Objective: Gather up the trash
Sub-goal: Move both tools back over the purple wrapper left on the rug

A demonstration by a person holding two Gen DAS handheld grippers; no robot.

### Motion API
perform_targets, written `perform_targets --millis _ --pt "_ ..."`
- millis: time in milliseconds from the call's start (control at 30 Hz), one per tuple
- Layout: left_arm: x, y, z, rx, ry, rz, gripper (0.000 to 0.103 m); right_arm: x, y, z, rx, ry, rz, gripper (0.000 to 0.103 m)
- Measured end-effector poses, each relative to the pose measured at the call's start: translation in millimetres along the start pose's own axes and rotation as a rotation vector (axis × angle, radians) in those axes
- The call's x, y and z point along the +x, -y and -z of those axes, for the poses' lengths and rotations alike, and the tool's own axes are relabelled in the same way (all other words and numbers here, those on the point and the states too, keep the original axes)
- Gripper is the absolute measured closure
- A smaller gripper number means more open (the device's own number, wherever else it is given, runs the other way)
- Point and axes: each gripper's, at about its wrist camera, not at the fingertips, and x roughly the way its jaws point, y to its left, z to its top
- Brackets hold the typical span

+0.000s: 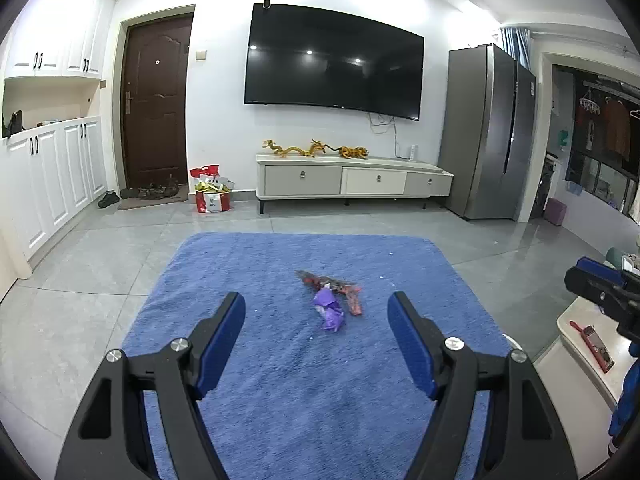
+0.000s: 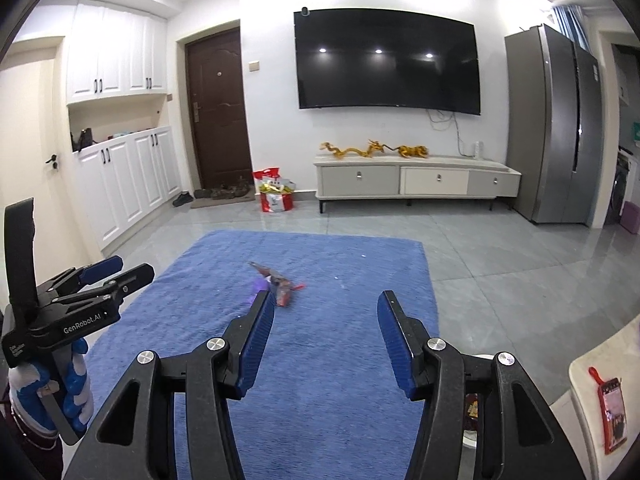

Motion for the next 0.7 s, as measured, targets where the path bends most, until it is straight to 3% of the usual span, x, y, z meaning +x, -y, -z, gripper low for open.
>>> perform_targets --millis 700 --pt "-12 -35 -4 -0.028 -0.008 -0.046 0.031 8 -24 -15 -0.023 0.020 -0.046 0.049"
